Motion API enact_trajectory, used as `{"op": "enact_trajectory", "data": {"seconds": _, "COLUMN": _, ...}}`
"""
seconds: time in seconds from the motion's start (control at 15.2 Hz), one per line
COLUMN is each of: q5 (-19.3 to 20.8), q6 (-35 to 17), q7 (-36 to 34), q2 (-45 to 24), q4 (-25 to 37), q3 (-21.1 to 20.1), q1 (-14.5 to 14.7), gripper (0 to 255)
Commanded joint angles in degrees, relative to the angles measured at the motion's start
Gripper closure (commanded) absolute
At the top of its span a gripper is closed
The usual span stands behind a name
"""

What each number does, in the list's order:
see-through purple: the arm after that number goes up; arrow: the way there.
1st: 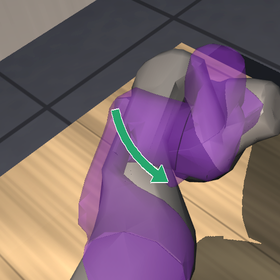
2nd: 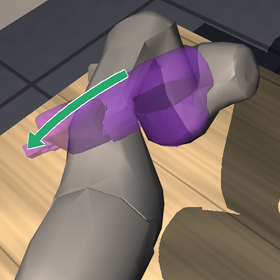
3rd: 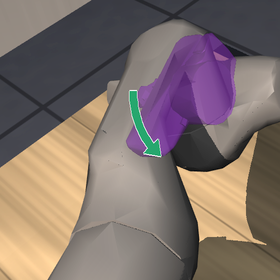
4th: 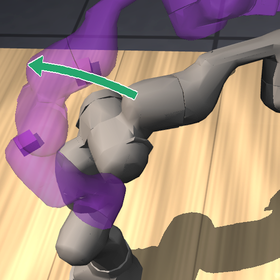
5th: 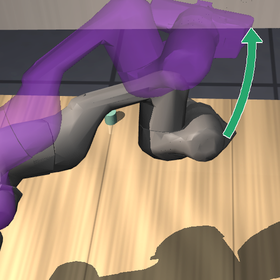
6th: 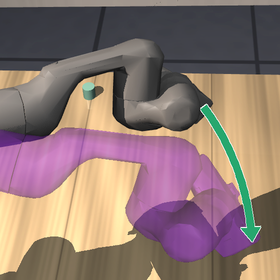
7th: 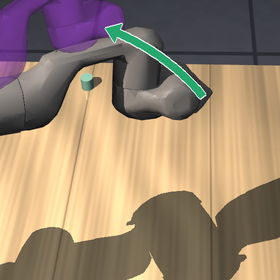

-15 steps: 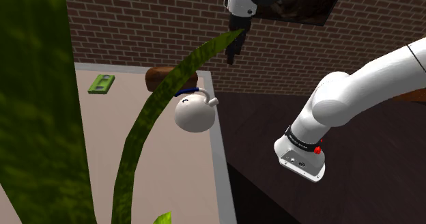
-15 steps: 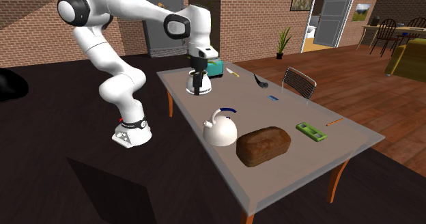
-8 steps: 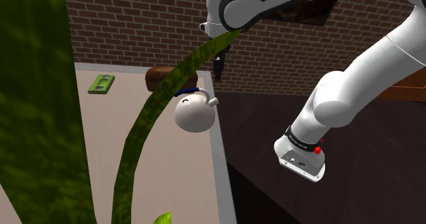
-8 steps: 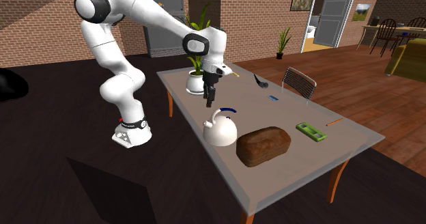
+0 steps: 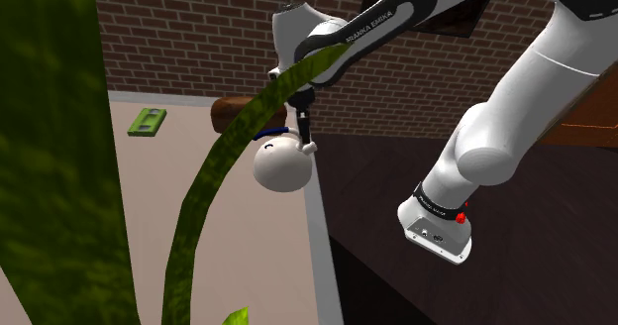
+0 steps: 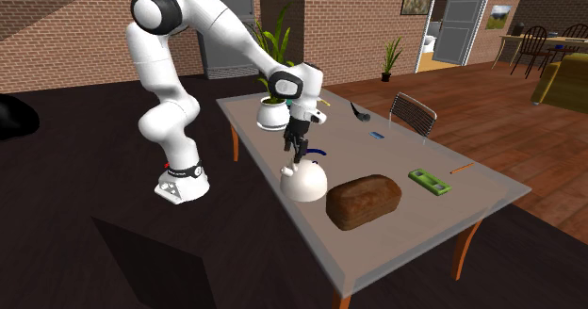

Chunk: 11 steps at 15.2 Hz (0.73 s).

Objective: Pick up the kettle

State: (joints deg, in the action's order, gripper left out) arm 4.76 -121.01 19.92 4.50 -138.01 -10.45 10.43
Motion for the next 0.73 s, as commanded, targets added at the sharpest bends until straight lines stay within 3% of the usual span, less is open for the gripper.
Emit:
{"op": "enact_trajectory", "data": {"seconds": 0.0, "q5": 0.39, "q6": -1.59, "q7": -0.1, "q2": -1.15, "q4": -0.5, "q3": 0.0, "q1": -0.04, "gripper": 0}}
{"op": "enact_trajectory", "data": {"seconds": 0.33, "q5": 1.02, "q6": -4.45, "q7": -0.73, "q2": -3.22, "q4": -1.37, "q3": -0.01, "q1": -0.09, "gripper": 0}}
{"op": "enact_trajectory", "data": {"seconds": 0.4, "q5": 1.03, "q6": -4.5, "q7": -0.73, "q2": -3.23, "q4": -1.42, "q3": -0.01, "q1": -0.1, "gripper": 255}}
{"op": "enact_trajectory", "data": {"seconds": 0.66, "q5": 1.02, "q6": -4.47, "q7": -0.73, "q2": -3.22, "q4": -1.4, "q3": -0.01, "q1": -0.1, "gripper": 255}}
